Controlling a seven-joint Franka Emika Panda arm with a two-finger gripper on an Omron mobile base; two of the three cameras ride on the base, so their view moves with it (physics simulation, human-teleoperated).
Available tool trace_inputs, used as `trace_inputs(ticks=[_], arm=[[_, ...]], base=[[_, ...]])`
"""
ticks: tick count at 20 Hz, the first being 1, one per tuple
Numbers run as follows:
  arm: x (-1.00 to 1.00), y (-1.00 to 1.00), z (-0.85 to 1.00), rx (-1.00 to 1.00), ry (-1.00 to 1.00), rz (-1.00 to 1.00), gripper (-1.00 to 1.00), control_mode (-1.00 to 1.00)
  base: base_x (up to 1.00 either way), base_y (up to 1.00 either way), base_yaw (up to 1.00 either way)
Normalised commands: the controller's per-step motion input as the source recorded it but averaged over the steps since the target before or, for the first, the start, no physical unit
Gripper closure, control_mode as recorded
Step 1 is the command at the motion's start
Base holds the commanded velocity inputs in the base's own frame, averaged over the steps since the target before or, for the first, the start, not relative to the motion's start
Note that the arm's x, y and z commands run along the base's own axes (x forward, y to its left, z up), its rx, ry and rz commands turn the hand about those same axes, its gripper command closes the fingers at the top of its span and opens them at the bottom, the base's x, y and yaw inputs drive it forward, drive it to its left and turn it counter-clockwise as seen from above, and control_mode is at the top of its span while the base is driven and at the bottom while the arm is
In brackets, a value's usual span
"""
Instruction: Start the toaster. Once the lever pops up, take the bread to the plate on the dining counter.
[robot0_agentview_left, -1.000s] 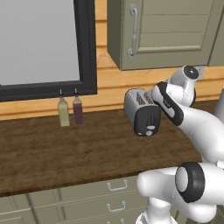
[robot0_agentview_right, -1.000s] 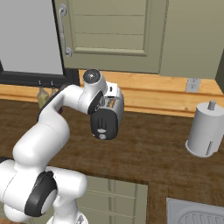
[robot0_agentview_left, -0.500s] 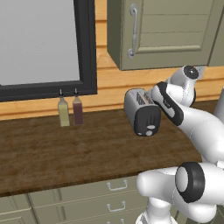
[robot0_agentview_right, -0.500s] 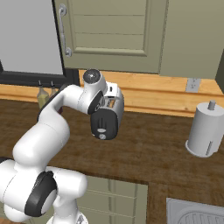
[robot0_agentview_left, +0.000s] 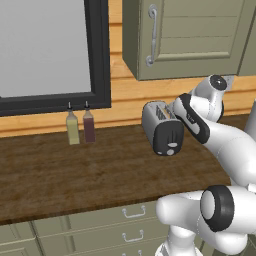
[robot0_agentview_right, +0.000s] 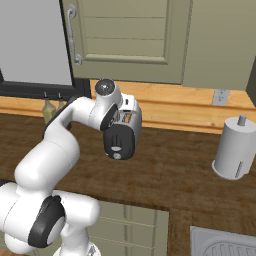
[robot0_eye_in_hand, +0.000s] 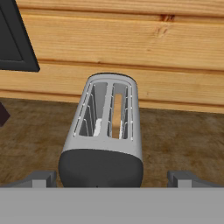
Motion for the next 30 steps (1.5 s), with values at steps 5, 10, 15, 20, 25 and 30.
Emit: trace_inputs(ticks=[5, 10, 15, 20, 25, 30], arm=[[0.0, 0.0, 0.0, 0.0, 0.0, 0.0, -1.0, -1.0], [0.0, 0.0, 0.0, 0.0, 0.0, 0.0, -1.0, -1.0], [0.0, 0.0, 0.0, 0.0, 0.0, 0.0, -1.0, -1.0], [0.0, 0.0, 0.0, 0.0, 0.0, 0.0, -1.0, -1.0], [0.0, 0.0, 0.0, 0.0, 0.0, 0.0, -1.0, -1.0], [0.0, 0.0, 0.0, 0.0, 0.0, 0.0, -1.0, -1.0]], base=[[0.0, 0.0, 0.0], [0.0, 0.0, 0.0], [0.0, 0.0, 0.0], [0.0, 0.0, 0.0], [0.0, 0.0, 0.0], [0.0, 0.0, 0.0]])
